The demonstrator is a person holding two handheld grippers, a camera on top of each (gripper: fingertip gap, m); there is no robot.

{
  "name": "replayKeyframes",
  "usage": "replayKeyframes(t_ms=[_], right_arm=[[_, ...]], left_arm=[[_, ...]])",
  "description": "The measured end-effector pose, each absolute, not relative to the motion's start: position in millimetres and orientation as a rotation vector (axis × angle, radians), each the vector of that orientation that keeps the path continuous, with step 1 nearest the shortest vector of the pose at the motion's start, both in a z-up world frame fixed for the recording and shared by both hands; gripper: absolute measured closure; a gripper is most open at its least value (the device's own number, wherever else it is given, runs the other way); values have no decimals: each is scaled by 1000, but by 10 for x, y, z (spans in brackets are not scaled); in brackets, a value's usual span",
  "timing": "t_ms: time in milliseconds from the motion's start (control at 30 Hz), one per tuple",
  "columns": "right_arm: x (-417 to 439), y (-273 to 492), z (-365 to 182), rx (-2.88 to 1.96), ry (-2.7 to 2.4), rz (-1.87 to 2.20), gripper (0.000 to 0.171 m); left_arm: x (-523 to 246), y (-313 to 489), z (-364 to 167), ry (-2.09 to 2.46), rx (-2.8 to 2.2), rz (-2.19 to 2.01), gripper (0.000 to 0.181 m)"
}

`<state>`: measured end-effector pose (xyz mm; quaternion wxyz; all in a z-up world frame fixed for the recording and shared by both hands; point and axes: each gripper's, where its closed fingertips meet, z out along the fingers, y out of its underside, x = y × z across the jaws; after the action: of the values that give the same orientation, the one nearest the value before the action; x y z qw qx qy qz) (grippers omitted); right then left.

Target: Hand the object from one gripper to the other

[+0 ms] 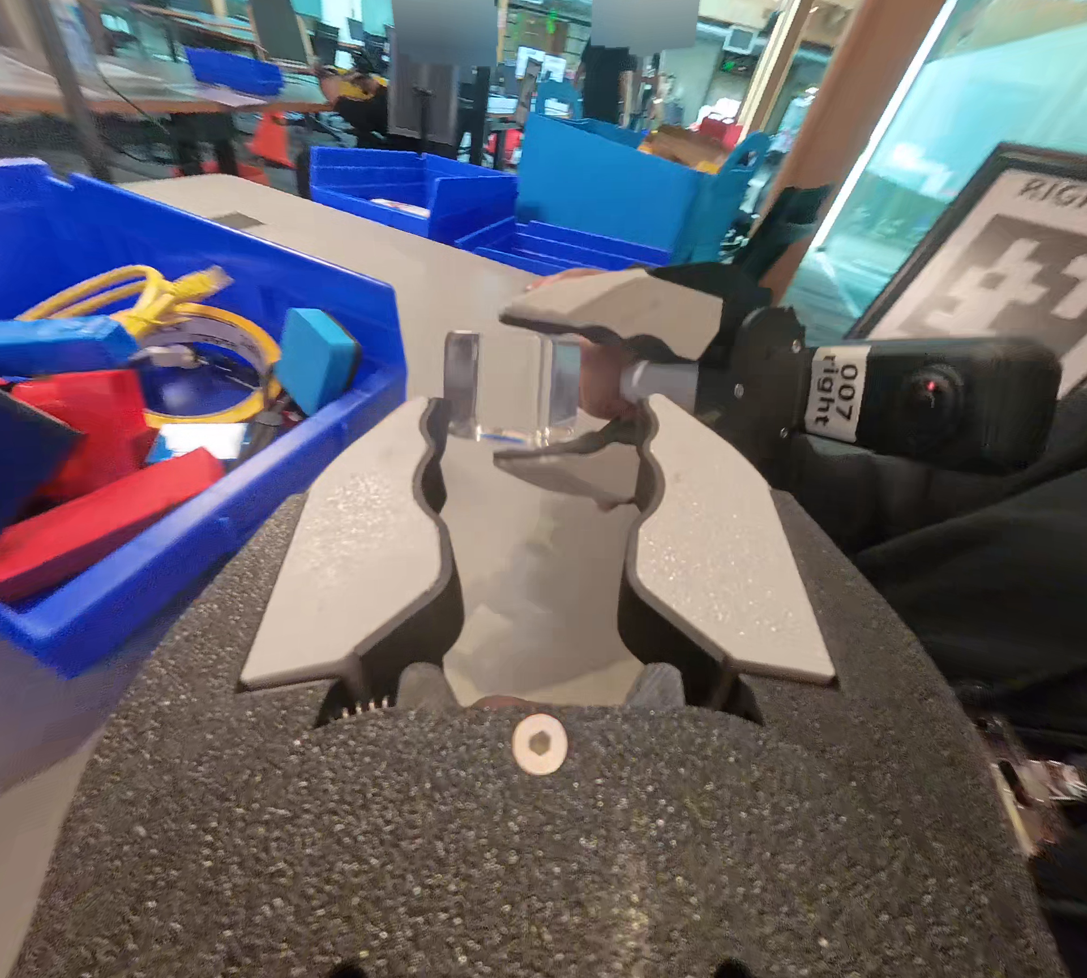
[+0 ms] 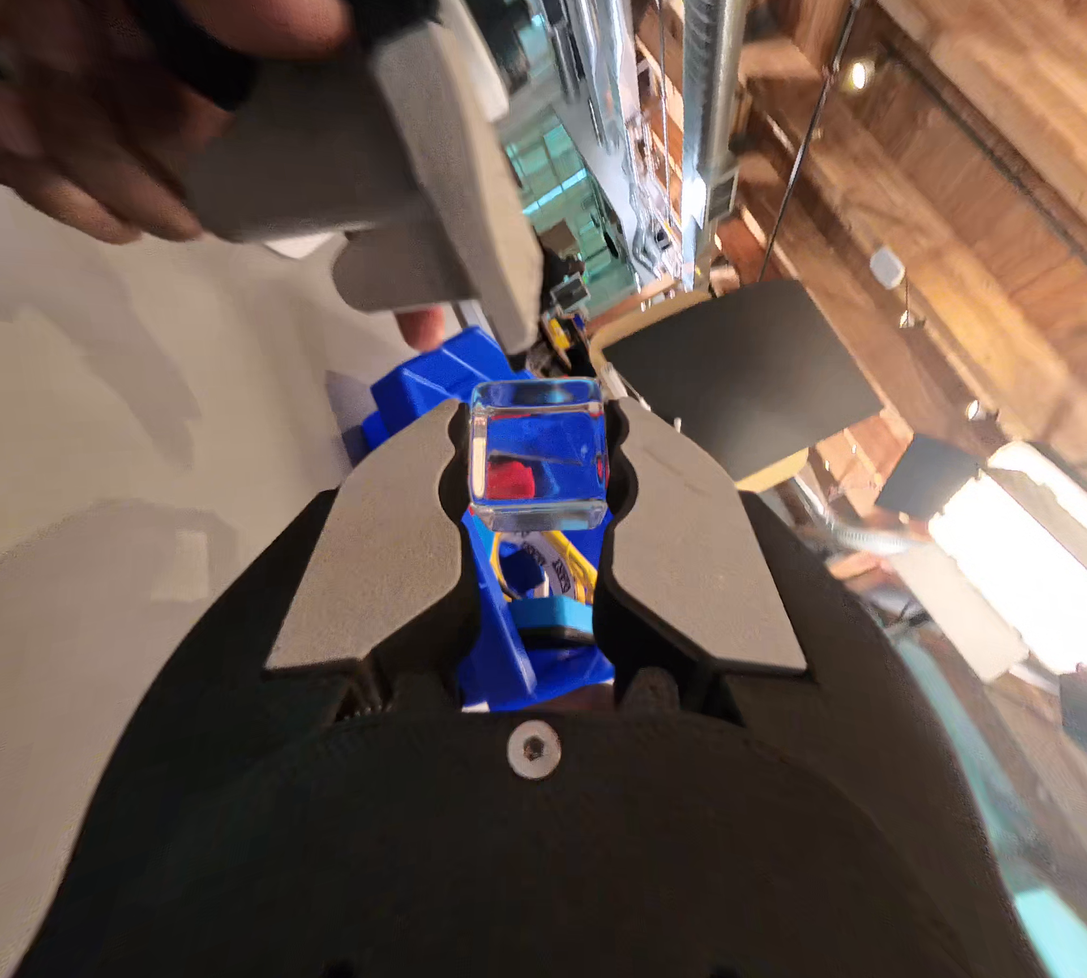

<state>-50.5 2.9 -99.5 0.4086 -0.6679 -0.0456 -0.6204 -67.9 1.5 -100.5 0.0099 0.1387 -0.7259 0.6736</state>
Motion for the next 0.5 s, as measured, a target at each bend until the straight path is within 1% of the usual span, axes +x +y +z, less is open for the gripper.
replayKeyframes(t_ms=[67, 167, 267, 333, 433, 500], right_arm=[[-645, 142, -1008, -1659, -222, -1542, 127], [-858, 290, -1043, -1632, -357, -1461, 127], [-892, 316, -1074, -1633, -377, -1431, 127], [-856, 291, -1058, -1623, -335, -1411, 127], [-791, 205, -904, -1542, -200, -1385, 121], [-736, 123, -764, -1469, -68, -1344, 116]], left_arm=[[-707, -24, -1072, -2229, 422, 2050, 111], [-791, -100, -1166, -2154, 366, 1977, 122], [-911, -128, -1159, -2037, 287, 1940, 134], [-861, -136, -1151, -2010, 329, 1940, 134], [-769, -106, -960, -1837, 374, 2074, 135], [-682, -48, -770, -1632, 428, 2198, 135]])
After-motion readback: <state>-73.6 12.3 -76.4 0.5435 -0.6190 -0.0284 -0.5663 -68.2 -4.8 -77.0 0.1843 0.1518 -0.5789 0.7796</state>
